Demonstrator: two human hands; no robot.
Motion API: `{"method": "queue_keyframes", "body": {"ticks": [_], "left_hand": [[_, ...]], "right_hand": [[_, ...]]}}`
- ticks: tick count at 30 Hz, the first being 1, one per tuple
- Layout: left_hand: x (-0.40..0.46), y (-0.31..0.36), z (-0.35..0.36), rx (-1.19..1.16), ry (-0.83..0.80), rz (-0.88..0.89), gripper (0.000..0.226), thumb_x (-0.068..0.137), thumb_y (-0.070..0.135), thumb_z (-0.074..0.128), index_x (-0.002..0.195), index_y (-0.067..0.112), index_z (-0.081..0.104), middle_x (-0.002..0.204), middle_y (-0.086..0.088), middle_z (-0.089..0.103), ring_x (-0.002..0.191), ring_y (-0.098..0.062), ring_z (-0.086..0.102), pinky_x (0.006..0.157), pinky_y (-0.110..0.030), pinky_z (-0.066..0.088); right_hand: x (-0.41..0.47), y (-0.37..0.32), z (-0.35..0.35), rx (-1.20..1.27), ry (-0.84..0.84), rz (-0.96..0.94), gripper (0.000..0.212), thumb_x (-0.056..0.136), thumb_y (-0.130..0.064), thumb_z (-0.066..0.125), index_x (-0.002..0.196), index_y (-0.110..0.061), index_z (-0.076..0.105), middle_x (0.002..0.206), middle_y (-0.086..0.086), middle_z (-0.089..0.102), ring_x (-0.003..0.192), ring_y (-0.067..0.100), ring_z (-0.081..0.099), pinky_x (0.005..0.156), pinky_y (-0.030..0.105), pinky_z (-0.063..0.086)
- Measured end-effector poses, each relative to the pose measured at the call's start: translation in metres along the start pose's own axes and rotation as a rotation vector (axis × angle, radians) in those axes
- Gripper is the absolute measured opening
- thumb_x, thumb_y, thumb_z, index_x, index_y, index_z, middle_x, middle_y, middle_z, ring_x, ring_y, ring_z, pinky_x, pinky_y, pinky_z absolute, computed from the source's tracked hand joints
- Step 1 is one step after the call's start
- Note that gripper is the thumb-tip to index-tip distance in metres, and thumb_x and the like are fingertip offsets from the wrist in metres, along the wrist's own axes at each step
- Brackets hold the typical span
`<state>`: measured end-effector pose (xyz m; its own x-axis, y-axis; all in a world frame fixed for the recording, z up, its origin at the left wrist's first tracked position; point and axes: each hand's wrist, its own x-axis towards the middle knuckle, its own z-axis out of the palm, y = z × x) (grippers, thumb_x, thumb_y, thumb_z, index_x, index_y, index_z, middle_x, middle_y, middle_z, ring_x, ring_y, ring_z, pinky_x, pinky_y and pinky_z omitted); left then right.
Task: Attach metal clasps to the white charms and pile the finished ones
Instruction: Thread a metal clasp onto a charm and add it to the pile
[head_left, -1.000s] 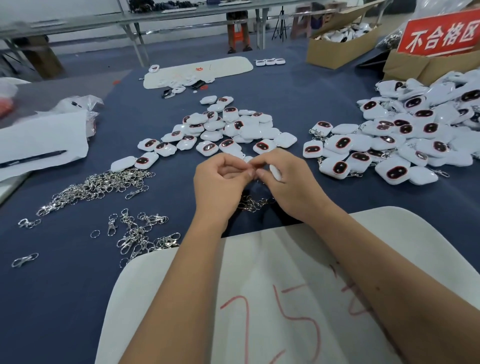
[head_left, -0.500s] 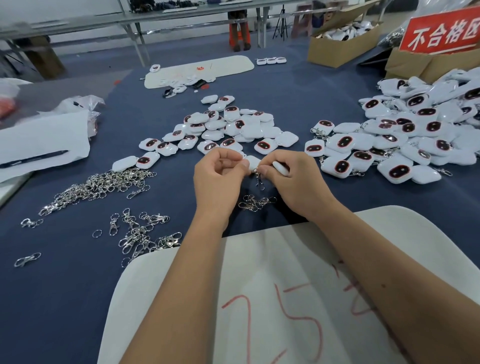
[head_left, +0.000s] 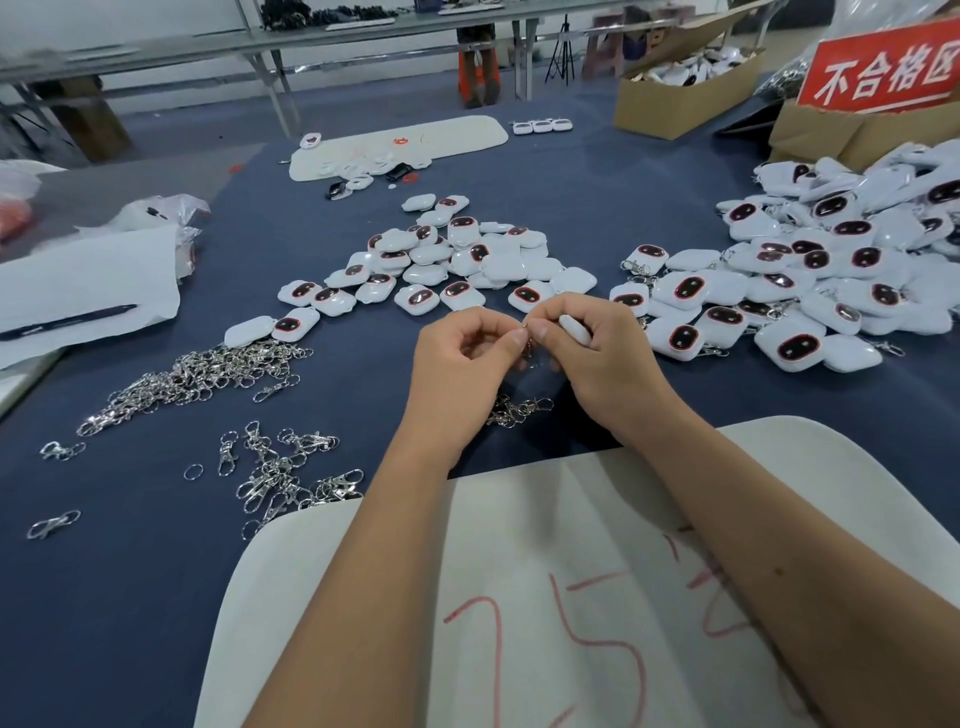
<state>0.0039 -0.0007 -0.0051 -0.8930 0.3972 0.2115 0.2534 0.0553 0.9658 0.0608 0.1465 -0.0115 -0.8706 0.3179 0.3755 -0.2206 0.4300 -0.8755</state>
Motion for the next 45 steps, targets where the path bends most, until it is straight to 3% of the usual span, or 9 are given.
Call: {"method": "queue_keyframes", "body": {"ticks": [9, 15, 18, 21, 25, 33, 39, 42, 45], "left_hand": [[-0.0006, 0.0008, 0.0002, -0.034, 0.037, 0.081, 0.008, 0.094, 0.006, 0.067, 0.089, 0.007, 0.073, 0.082, -0.006, 0.075, 0.075, -0.011, 0.067, 0.078, -0.027, 0.058], [-0.0037, 0.0014, 0.0030, 0.006, 0.004, 0.101, 0.010, 0.095, 0.006, 0.066, 0.088, 0.009, 0.071, 0.081, -0.003, 0.074, 0.076, -0.021, 0.068, 0.081, -0.039, 0.057], [-0.0032, 0.0011, 0.0044, 0.028, 0.015, 0.099, 0.009, 0.095, 0.008, 0.067, 0.088, 0.011, 0.072, 0.081, -0.003, 0.074, 0.081, -0.027, 0.069, 0.080, -0.039, 0.058], [-0.0011, -0.0022, 0.0033, 0.022, 0.012, 0.065, 0.011, 0.096, 0.009, 0.065, 0.088, 0.011, 0.073, 0.079, -0.001, 0.073, 0.074, -0.016, 0.068, 0.074, -0.032, 0.057], [0.0016, -0.0053, 0.0000, -0.056, -0.031, 0.003, 0.011, 0.098, 0.007, 0.063, 0.093, 0.005, 0.072, 0.079, -0.002, 0.072, 0.072, -0.011, 0.065, 0.072, -0.025, 0.053], [0.0007, -0.0034, 0.0023, -0.053, -0.051, 0.000, 0.012, 0.100, 0.007, 0.060, 0.098, 0.002, 0.071, 0.077, 0.001, 0.071, 0.070, -0.005, 0.064, 0.068, -0.017, 0.051], [-0.0017, -0.0005, 0.0028, 0.052, 0.025, 0.063, 0.014, 0.101, 0.008, 0.059, 0.092, 0.007, 0.070, 0.077, 0.001, 0.071, 0.073, -0.006, 0.064, 0.076, -0.022, 0.054], [-0.0022, -0.0011, 0.0053, 0.107, 0.048, 0.075, 0.014, 0.101, 0.010, 0.059, 0.091, 0.010, 0.069, 0.079, -0.002, 0.072, 0.073, -0.007, 0.064, 0.076, -0.025, 0.054], [-0.0018, -0.0023, 0.0076, 0.184, 0.053, 0.114, 0.017, 0.101, 0.008, 0.057, 0.089, 0.013, 0.067, 0.078, 0.000, 0.070, 0.075, -0.011, 0.064, 0.076, -0.029, 0.052]], "right_hand": [[-0.0001, -0.0017, -0.0009, 0.089, -0.003, -0.011, 0.020, 0.101, -0.009, 0.064, 0.083, -0.014, 0.074, 0.064, -0.020, 0.064, 0.058, -0.002, 0.055, 0.061, 0.008, 0.041], [-0.0017, -0.0024, -0.0035, 0.203, 0.004, 0.024, 0.021, 0.099, -0.005, 0.064, 0.082, -0.014, 0.072, 0.056, -0.020, 0.060, 0.052, -0.002, 0.054, 0.055, 0.007, 0.040], [-0.0018, -0.0024, -0.0028, 0.156, 0.031, 0.005, 0.017, 0.097, -0.003, 0.066, 0.085, -0.012, 0.073, 0.065, -0.017, 0.067, 0.063, -0.002, 0.060, 0.064, 0.008, 0.045], [-0.0014, -0.0022, 0.0006, -0.001, 0.056, -0.059, 0.014, 0.097, -0.004, 0.065, 0.088, -0.011, 0.072, 0.084, -0.009, 0.072, 0.082, -0.001, 0.063, 0.081, 0.011, 0.045], [-0.0007, -0.0016, 0.0009, -0.061, 0.015, -0.121, 0.013, 0.099, 0.000, 0.061, 0.090, -0.007, 0.068, 0.087, -0.002, 0.070, 0.085, 0.006, 0.061, 0.081, 0.013, 0.043], [-0.0020, -0.0040, -0.0007, 0.045, 0.023, -0.085, 0.013, 0.098, 0.003, 0.062, 0.090, -0.004, 0.069, 0.086, 0.000, 0.070, 0.081, -0.003, 0.059, 0.079, 0.010, 0.043], [-0.0020, -0.0030, -0.0001, 0.053, -0.016, -0.012, 0.013, 0.099, -0.005, 0.065, 0.091, -0.007, 0.074, 0.085, 0.003, 0.074, 0.077, 0.004, 0.062, 0.076, 0.018, 0.049], [-0.0017, -0.0026, -0.0014, 0.074, -0.027, 0.022, 0.012, 0.098, -0.004, 0.066, 0.091, -0.007, 0.075, 0.081, 0.001, 0.073, 0.067, 0.000, 0.058, 0.069, 0.014, 0.044], [-0.0020, -0.0028, -0.0023, 0.073, -0.013, 0.007, 0.014, 0.096, 0.000, 0.066, 0.088, -0.007, 0.075, 0.081, 0.003, 0.075, 0.073, 0.006, 0.064, 0.074, 0.016, 0.048]]}}
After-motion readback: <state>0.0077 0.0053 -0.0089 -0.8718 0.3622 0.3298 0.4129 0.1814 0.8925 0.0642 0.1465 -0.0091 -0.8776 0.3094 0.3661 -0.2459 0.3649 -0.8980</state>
